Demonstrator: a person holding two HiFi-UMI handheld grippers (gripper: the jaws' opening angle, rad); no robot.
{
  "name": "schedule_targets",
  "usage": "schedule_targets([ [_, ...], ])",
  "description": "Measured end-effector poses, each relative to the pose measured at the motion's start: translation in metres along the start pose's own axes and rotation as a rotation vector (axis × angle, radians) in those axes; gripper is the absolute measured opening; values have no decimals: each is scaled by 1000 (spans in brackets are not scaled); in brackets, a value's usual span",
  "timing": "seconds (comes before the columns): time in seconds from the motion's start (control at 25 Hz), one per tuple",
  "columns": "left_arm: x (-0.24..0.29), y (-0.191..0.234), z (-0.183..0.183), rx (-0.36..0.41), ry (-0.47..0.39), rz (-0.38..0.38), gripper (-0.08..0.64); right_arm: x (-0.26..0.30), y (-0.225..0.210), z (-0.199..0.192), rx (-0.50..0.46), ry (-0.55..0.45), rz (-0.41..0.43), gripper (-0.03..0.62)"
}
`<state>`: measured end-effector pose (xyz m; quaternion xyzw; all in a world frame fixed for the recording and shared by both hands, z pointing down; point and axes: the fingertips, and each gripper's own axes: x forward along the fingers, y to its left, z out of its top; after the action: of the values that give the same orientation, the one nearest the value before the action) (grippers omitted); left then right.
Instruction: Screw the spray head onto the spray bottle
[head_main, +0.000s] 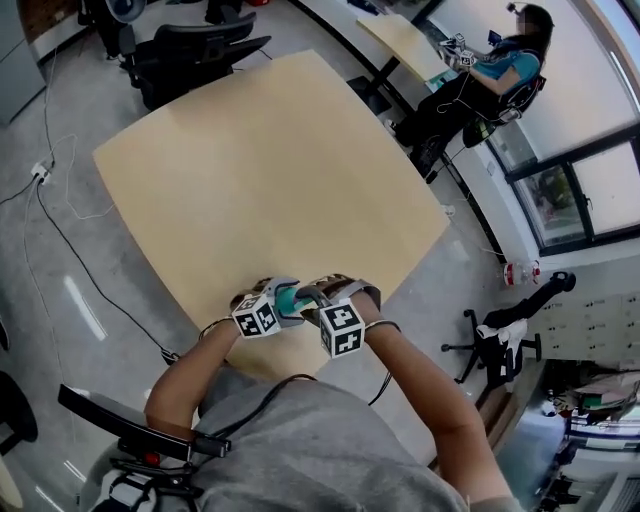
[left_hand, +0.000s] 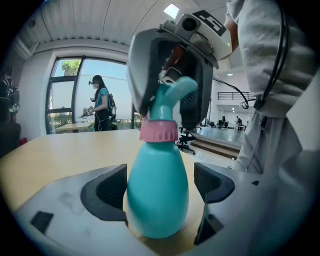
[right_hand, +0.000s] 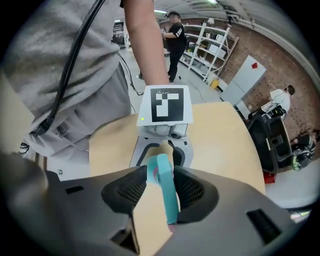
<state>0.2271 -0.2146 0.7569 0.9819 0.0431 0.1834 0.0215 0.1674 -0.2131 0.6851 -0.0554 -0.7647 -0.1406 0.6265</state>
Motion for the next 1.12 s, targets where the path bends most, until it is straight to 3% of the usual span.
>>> schedule_targets([
  [0.28, 5, -7, -7, -56, -26, 38, 383, 5, 7, 0, -27, -9, 25, 144],
  [0.4, 4, -9, -4, -77, -54, 58, 383, 4, 10, 1, 90, -20, 42, 132],
  [0.52, 2, -8, -1, -104, -78, 112, 383, 5, 9, -4, 440, -43, 42, 130],
  [0.68, 1, -4, 3, -153, -104, 240, 383, 0, 6, -12, 1191, -124, -76, 130],
  [0.72, 0, -3, 3, -164, -110, 276, 383, -1, 5, -13, 1330, -150, -116, 130],
  [0.8, -2, -1, 4, -189, -120, 340, 383, -2, 6, -13, 1459, -194, -165, 130],
  [0.88, -2, 0, 4, -202, -125, 370, 383, -3, 6, -13, 1447, -221, -156, 132],
  [0.96, 0, 0, 3, -205, -125, 364, 383, -5, 8, -7, 1374, -236, -101, 151],
  [1.04, 1, -1, 3, -204, -126, 344, 383, -13, 9, 1, 1264, -252, -62, 224],
  [1.12, 3, -2, 2, -201, -128, 313, 383, -32, 6, 10, 1107, -279, -46, 239],
])
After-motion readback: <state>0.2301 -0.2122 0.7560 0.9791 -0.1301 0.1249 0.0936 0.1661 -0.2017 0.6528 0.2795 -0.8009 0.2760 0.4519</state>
